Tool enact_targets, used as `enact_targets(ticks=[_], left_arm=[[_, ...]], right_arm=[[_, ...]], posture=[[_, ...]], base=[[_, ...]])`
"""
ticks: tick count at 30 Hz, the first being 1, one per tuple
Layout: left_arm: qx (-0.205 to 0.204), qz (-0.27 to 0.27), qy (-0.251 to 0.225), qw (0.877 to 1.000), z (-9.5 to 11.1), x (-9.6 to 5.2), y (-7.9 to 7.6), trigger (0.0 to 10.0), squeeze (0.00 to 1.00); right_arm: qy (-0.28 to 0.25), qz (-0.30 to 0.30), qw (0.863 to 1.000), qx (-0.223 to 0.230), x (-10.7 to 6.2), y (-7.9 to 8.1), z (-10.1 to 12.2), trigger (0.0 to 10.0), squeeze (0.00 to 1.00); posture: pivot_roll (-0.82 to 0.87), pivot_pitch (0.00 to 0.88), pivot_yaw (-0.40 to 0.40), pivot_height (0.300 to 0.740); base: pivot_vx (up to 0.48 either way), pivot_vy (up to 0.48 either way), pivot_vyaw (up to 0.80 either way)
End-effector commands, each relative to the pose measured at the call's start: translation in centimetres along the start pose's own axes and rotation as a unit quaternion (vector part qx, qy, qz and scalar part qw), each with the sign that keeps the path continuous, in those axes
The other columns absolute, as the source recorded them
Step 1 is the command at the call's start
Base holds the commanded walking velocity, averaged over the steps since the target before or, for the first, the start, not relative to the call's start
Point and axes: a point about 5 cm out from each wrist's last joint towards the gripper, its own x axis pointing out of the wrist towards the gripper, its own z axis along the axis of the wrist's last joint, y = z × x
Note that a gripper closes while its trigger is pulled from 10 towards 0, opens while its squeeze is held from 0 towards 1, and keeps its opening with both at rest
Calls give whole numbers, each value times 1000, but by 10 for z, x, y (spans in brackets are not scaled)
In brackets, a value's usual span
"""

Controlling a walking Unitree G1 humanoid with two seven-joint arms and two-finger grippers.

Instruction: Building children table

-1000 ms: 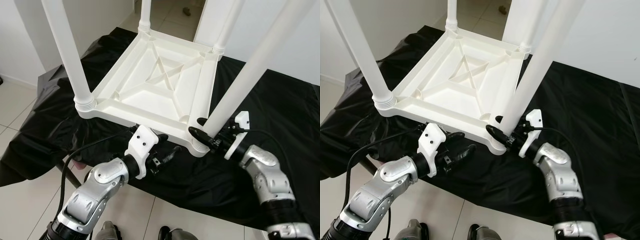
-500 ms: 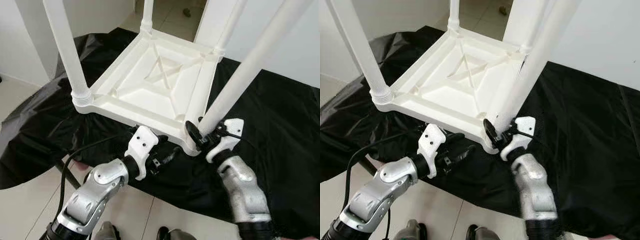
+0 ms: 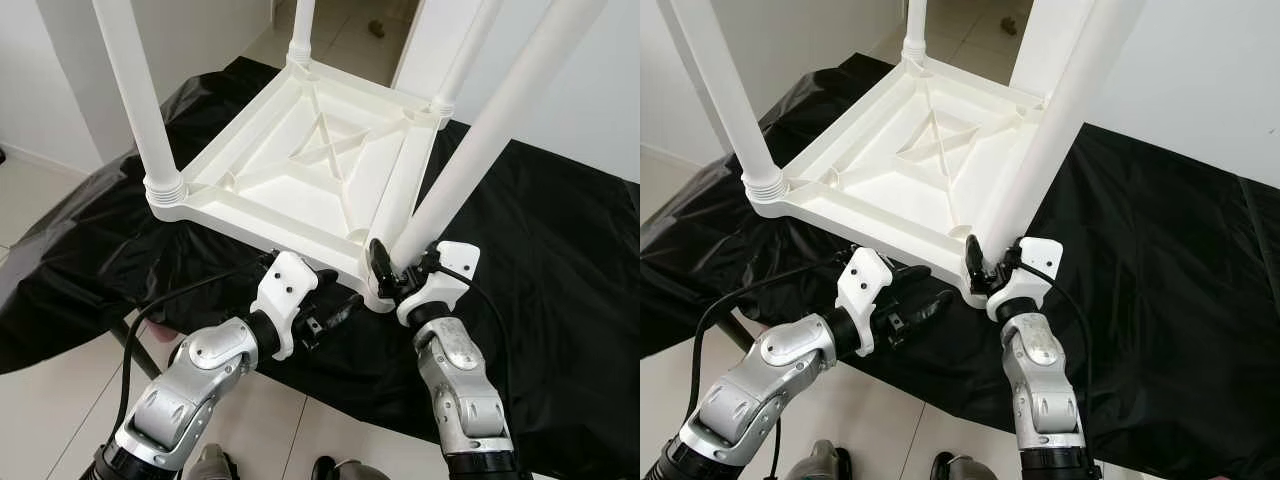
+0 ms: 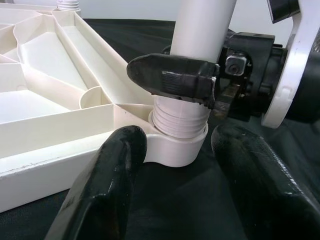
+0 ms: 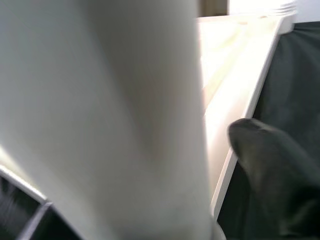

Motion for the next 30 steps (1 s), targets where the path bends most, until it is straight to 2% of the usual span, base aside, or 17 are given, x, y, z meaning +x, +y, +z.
enact_targets(ticks=[1,2,5,6,7,8,11,15,17,20,21,22,23,24,25,26,30], left_arm=[[-7,-30,1,1000,-1,0,-8,10000,0],[-8,-30,1,1000,-1,0,-8,10000,0],[-9,-30,1,1000,-2,0,-9,10000,0],[-10,-30,1,1000,-2,0,-9,10000,0],[-10,-30,1,1000,-2,0,-9,10000,0],[-10,-30,1,999,-1,0,-8,10000,0],[-10,-30,0,1000,0,-1,-6,10000,0],[-8,-30,1,1000,0,-1,-5,10000,0],[-6,-31,1,999,1,-1,-4,10000,0],[-5,-30,1,1000,1,0,-3,10000,0],[-5,-30,1,1000,2,0,-3,10000,0],[-5,-30,1,1000,2,0,-3,10000,0],[-5,-29,1,1000,2,0,-2,10000,0],[-5,-28,0,1000,3,0,-2,10000,0],[-5,-28,0,1000,3,0,-2,10000,0],[-5,-26,1,1000,3,0,-2,10000,0],[-4,-23,1,1000,3,-1,-1,10000,0]], right_arm=[[-9,4,1000,-4,-3,-9,5,10000,1000],[-9,31,999,-8,-3,-14,9,10000,1000],[-8,48,999,-10,-3,-17,11,10000,1000],[-1,83,996,-11,-3,-21,12,10000,439],[-1,83,996,-11,-3,-21,12,10000,439],[10,151,988,-23,-4,-30,16,10000,0],[30,237,970,-47,-5,-44,19,10000,0],[43,271,959,-64,-2,-47,19,10000,0],[69,328,938,-93,2,-44,11,10000,0],[79,350,928,-98,5,-42,6,10000,0],[82,356,926,-98,5,-42,5,9490,0],[82,356,926,-98,5,-42,5,9490,0],[84,360,924,-97,8,-43,3,7333,0],[86,365,922,-95,10,-44,2,3804,0],[86,365,922,-95,10,-44,2,3804,0],[89,370,921,-87,12,-45,-1,0,0],[94,371,920,-83,16,-46,-8,0,0]], posture=[[110,121,-133,740],[107,124,-132,740],[107,124,-132,740],[104,126,-129,740],[104,126,-129,740],[104,127,-127,740],[102,128,-118,740],[100,130,-108,740],[98,134,-101,740],[104,138,-100,740],[106,137,-98,740],[106,137,-98,740],[107,138,-97,740],[107,138,-97,740],[107,138,-97,740],[117,137,-95,740],[127,134,-96,740]], base=[[0,0,0],[0,0,0],[0,0,0],[0,0,0],[0,0,0],[0,0,0],[0,0,0],[0,0,0],[0,0,0],[0,0,0],[0,0,0],[0,0,0],[0,0,0],[0,0,0],[0,0,0],[0,0,0],[0,0,0]])
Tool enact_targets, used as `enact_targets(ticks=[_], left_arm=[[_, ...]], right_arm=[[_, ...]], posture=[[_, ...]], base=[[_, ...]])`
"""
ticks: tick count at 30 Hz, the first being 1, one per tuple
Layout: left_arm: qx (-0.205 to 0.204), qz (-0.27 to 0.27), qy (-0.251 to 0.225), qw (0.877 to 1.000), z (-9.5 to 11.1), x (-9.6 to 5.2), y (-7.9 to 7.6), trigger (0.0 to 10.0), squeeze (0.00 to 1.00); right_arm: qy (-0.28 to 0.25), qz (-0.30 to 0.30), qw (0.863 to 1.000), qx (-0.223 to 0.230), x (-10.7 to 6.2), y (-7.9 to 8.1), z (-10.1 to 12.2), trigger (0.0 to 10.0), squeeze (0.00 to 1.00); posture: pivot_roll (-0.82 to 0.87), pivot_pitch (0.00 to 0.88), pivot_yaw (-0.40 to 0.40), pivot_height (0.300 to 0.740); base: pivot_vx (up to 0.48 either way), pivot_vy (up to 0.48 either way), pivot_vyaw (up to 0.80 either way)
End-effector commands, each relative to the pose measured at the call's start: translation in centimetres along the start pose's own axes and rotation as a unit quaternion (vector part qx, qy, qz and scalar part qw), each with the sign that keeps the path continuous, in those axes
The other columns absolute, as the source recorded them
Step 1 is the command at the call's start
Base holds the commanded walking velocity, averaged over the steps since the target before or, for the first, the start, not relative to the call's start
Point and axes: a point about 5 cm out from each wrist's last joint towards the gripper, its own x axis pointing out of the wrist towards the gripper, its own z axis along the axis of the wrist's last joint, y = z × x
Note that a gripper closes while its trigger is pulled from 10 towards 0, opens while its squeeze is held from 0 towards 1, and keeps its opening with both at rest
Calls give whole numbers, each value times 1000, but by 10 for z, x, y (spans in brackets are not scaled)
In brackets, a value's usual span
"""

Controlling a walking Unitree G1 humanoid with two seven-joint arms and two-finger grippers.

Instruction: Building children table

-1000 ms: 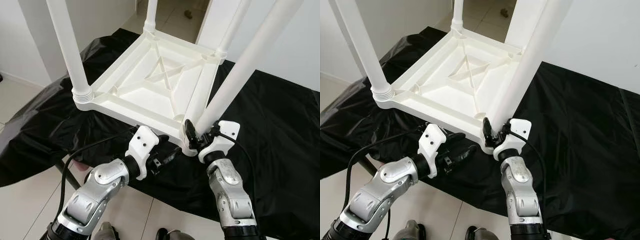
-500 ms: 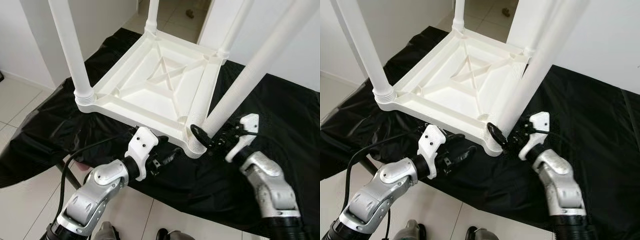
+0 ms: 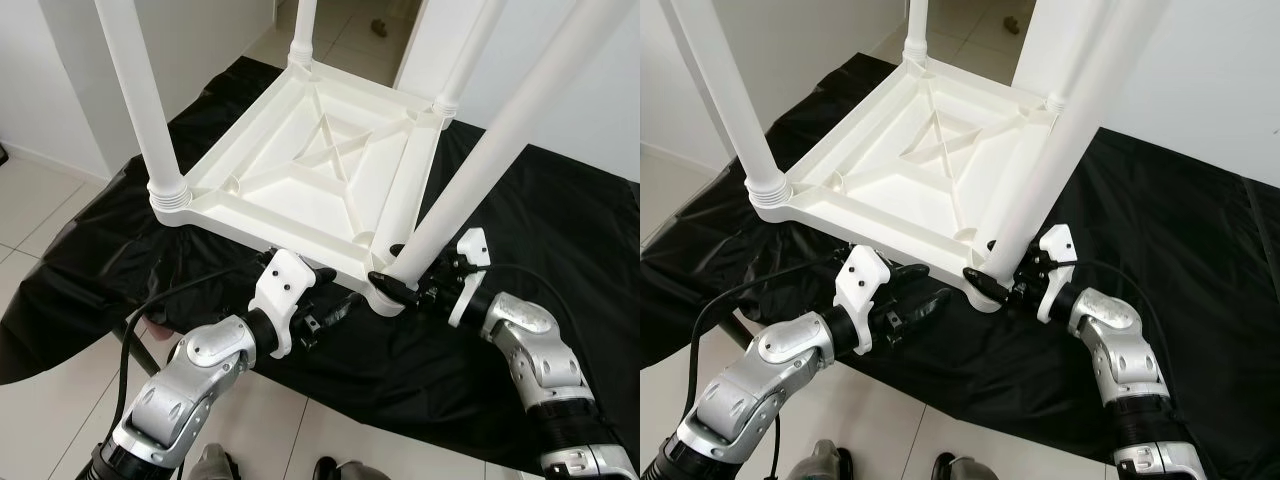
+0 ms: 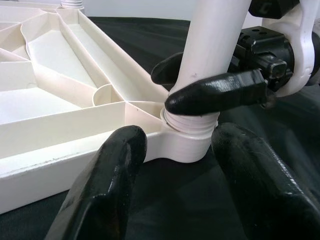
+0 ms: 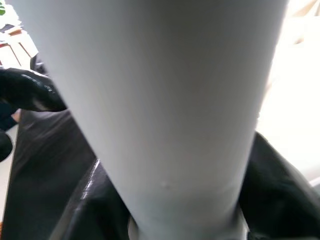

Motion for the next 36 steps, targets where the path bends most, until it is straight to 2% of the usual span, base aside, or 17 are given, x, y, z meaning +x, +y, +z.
enact_targets(ticks=[1,11,12,15,21,22,23,29,31,33,34,36], left_arm=[[-2,-25,-3,1000,2,0,-4,10000,0],[0,-21,-3,1000,3,0,-1,10000,0],[0,-22,-4,1000,4,0,-1,10000,0],[-1,-22,-4,1000,4,0,-1,10000,0],[-5,-27,-5,1000,3,1,-4,10000,0],[-5,-27,-5,1000,3,1,-4,10000,0],[-6,-27,-5,1000,2,2,-5,10000,0],[-8,-29,-5,1000,2,1,-5,10000,0],[-9,-32,-5,999,2,2,-4,10000,0],[-9,-32,-5,999,2,2,-4,10000,0],[-10,-45,-4,999,2,4,-3,10000,0],[-10,-58,-2,998,2,6,-4,10000,0]], right_arm=[[10,3,1000,8,-1,1,-7,0,0],[6,-6,1000,15,-6,0,-12,0,0],[4,-18,1000,17,-7,-1,-14,10000,0],[1,-31,999,19,-8,-2,-14,10000,0],[-6,-155,987,32,-6,1,-15,10000,0],[-6,-155,987,32,-6,1,-15,10000,0],[-9,-179,983,32,-6,3,-15,10000,0],[-16,-223,974,43,-4,10,-16,10000,0],[-30,-254,965,55,-2,16,-14,10000,0],[-30,-254,965,55,-2,16,-14,10000,0],[-33,-306,950,50,-1,22,-13,10000,0],[-33,-353,933,55,-2,24,-13,10000,0]], posture=[[127,134,-96,740],[120,132,-94,740],[119,133,-94,740],[119,133,-94,740],[103,142,-97,740],[103,142,-97,740],[100,139,-95,740],[91,137,-89,740],[80,130,-73,740],[80,130,-73,740],[55,118,-39,740],[48,115,-31,740]], base=[[0,0,0],[0,0,0],[0,0,0],[0,0,0],[0,0,0],[0,0,0],[0,0,0],[0,0,0],[0,0,0],[0,0,0],[0,0,0],[0,0,0]])
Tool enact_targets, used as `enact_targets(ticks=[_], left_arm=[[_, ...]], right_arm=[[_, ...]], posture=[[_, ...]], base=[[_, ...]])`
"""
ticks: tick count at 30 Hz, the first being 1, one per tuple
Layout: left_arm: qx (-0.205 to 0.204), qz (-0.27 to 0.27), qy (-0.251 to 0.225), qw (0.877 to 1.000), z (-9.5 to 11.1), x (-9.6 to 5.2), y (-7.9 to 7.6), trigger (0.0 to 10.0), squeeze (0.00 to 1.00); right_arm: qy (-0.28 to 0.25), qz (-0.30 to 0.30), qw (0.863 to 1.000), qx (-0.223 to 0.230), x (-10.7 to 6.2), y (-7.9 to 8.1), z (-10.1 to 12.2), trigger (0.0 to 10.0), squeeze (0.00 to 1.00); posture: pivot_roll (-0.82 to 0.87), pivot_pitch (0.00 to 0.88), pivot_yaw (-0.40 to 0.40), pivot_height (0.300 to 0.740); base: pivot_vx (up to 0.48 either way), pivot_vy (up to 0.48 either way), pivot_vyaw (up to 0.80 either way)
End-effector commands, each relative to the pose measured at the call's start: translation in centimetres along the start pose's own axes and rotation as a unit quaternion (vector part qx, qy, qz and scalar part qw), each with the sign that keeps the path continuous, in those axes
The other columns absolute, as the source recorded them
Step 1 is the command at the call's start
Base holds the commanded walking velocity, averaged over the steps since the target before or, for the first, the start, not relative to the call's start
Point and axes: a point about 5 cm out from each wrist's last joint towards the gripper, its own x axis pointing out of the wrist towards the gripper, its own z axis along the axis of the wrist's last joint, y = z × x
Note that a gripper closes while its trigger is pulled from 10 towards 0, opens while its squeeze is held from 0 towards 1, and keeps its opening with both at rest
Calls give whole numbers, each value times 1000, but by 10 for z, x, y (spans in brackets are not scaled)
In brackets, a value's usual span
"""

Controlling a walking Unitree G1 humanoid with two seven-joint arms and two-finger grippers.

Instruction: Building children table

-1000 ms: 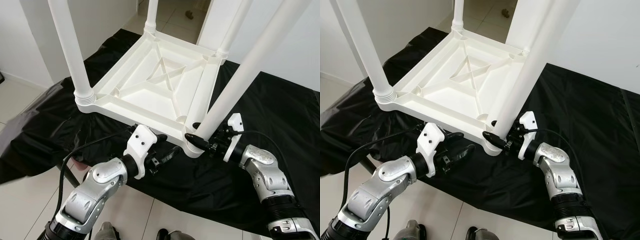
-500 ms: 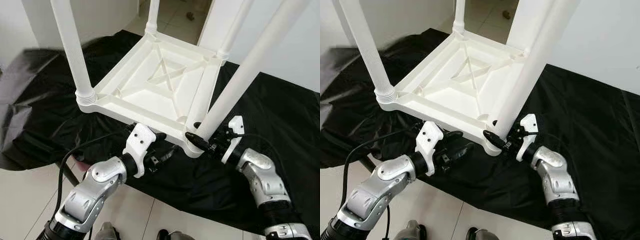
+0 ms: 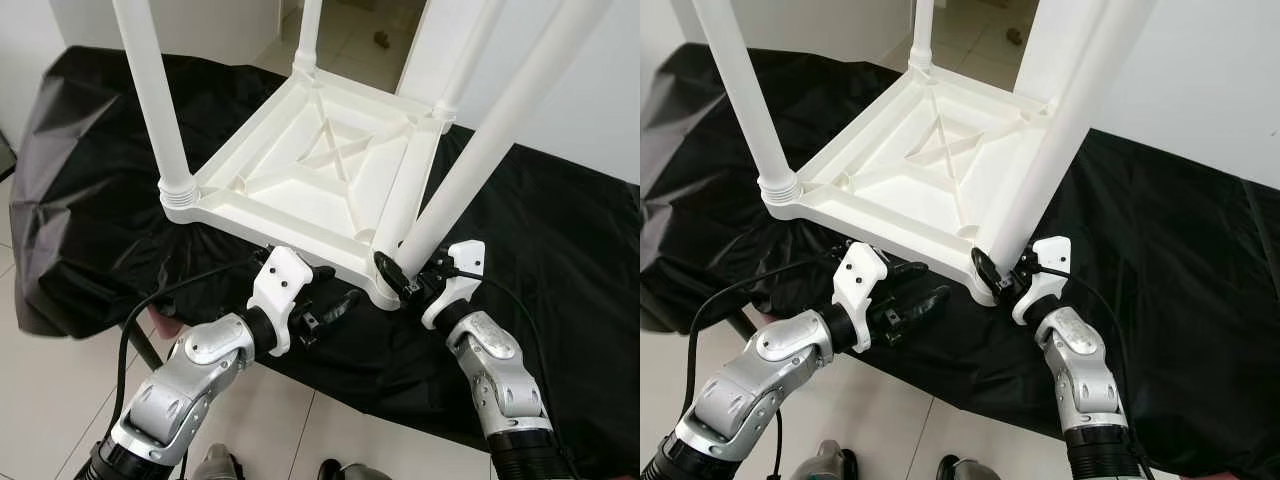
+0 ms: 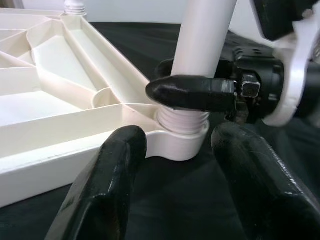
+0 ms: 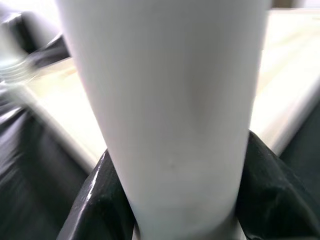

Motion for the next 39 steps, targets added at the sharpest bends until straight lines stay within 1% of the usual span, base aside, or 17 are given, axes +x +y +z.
enact_targets(ticks=[1,4,5,6,9,12,13,15,16,20,21,22,23,30,32,37,39], left_arm=[[-5,-55,3,998,-1,3,-7,10000,0],[-3,-62,4,998,-1,5,-7,10000,0],[-2,-65,5,998,-1,5,-6,10000,0],[-2,-65,5,998,-1,5,-6,10000,0],[-1,-69,5,998,0,7,-6,10000,0],[-2,-72,4,997,0,7,-6,10000,0],[-3,-74,3,997,0,8,-6,10000,0],[-4,-76,3,997,0,8,-7,10000,0],[-4,-77,3,997,0,8,-7,10000,0],[-2,-77,3,997,0,9,-6,10000,0],[-2,-77,3,997,0,9,-6,10000,0],[-2,-77,2,997,0,9,-6,10000,0],[-3,-76,3,997,-1,9,-6,10000,0],[-4,-69,2,998,-1,8,-5,10000,0],[-4,-67,2,998,-1,8,-5,10000,0],[-3,-66,2,998,-1,9,-4,10000,0],[-3,-65,0,998,0,9,-2,10000,0]], right_arm=[[21,-72,997,-2,-6,-12,-6,10000,0],[24,-104,994,0,-6,-10,-8,10000,0],[23,-130,991,4,-6,-6,-9,10000,0],[23,-130,991,4,-6,-6,-9,10000,0],[26,-165,986,11,-7,1,-12,10000,0],[30,-172,985,16,-8,5,-14,10000,0],[31,-172,984,24,-9,8,-16,10000,145],[31,-171,984,30,-10,10,-16,10000,145],[25,-169,985,33,-10,9,-15,10000,1000],[9,-166,986,27,-9,7,-7,10000,1000],[7,-151,988,28,-8,7,-6,10000,902],[6,-140,990,29,-7,8,-5,10000,902],[2,-124,992,34,-6,7,-3,10000,0],[-4,-65,998,21,-5,2,3,10000,0],[-6,-18,1000,9,-5,0,7,10000,0],[0,8,1000,-5,-6,-6,9,10000,0],[2,17,1000,-20,-5,-12,11,10000,0]], posture=[[48,115,-31,740],[40,113,-22,740],[32,109,-15,740],[32,109,-15,740],[27,104,-10,740],[21,101,-5,740],[20,100,-4,740],[19,99,-4,740],[20,95,-7,740],[22,92,-11,740],[25,91,-13,740],[25,91,-13,740],[28,93,-17,740],[35,103,-25,740],[32,105,-26,740],[29,105,-23,740],[20,103,-13,740]], base=[[0,0,0],[0,0,0],[0,0,0],[0,0,0],[0,0,0],[0,0,0],[0,0,0],[0,0,0],[0,0,0],[0,0,0],[0,0,0],[0,0,0],[0,0,0],[0,0,0],[0,0,0],[0,0,0],[0,0,0]])
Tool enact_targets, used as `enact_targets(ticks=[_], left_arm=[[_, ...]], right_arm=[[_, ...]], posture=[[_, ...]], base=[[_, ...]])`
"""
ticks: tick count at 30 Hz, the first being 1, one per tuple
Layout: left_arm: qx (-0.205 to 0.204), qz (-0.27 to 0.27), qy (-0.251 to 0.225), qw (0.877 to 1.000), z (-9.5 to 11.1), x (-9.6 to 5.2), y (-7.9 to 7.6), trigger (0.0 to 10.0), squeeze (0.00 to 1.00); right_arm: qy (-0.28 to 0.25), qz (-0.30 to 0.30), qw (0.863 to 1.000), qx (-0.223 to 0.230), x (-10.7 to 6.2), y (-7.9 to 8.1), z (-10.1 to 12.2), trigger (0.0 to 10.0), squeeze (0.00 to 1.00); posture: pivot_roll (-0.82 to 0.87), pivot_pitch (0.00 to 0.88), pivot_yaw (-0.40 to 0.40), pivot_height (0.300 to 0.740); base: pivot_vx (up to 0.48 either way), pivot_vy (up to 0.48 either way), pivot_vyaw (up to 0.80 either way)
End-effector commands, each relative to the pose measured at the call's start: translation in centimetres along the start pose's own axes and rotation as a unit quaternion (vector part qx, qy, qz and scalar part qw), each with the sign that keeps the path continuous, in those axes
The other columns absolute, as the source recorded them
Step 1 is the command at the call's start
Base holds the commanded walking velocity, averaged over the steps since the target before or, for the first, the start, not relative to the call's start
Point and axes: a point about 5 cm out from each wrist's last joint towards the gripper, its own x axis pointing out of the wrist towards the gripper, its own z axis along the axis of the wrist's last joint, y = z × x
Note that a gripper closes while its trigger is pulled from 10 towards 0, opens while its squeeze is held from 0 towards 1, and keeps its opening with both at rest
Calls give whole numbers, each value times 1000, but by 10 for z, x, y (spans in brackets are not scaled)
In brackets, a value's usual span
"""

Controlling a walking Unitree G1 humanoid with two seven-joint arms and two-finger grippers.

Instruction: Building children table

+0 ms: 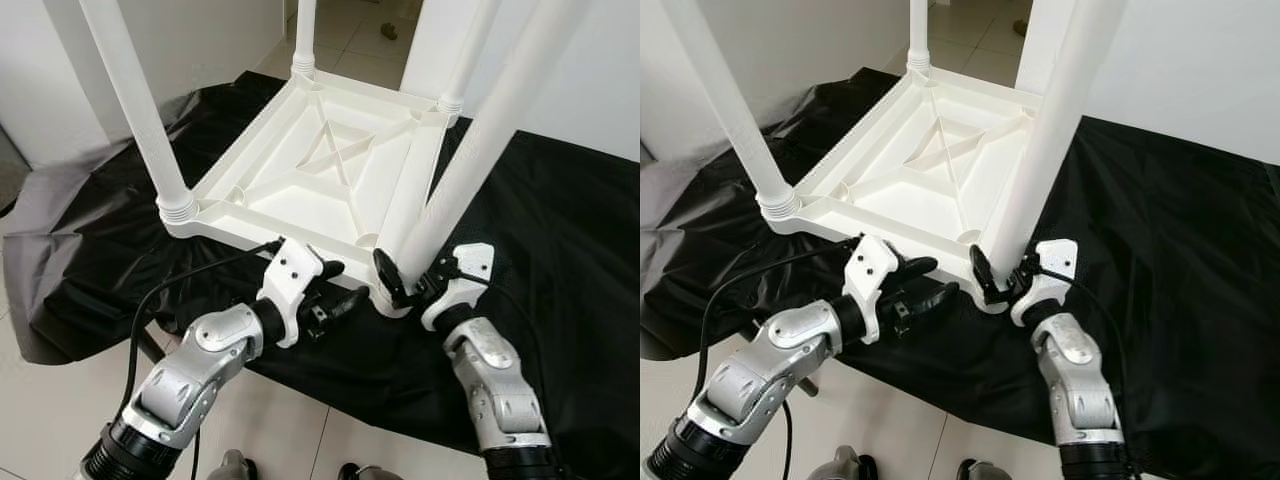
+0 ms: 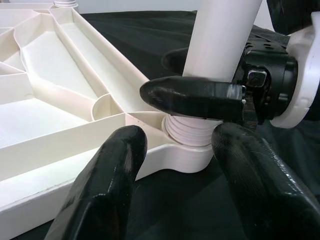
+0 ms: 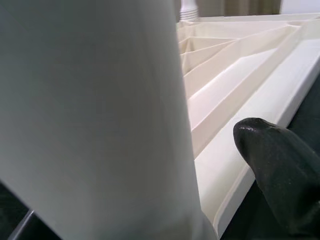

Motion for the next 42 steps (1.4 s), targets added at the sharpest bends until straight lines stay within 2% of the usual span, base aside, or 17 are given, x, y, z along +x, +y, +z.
enact_targets(ticks=[1,11,13,25,32,42], left_arm=[[0,-51,-3,999,0,1,-4,10000,0],[-2,-61,-4,998,1,2,-3,10000,0],[-8,-64,-3,998,1,2,-1,10000,0],[-12,-80,6,997,2,3,1,10000,0],[-6,-76,9,997,2,0,3,10000,0],[-3,-48,-1,999,4,-1,8,10000,0]], right_arm=[[4,-4,1000,-1,-1,-7,0,10000,0],[3,14,1000,-23,0,-10,1,10000,0],[0,17,1000,-26,1,-10,2,10000,0],[-10,10,1000,-27,2,-10,2,10000,0],[-9,16,1000,-22,3,-5,-1,10000,0],[-6,23,999,-22,6,-8,-2,10000,0]], posture=[[20,103,-13,740],[-3,97,18,740],[-31,96,48,740],[-28,95,100,740],[-4,98,72,740],[25,103,32,740]], base=[[0,0,0],[0,0,0],[0,0,0],[0,0,0],[0,0,0],[0,0,0]])
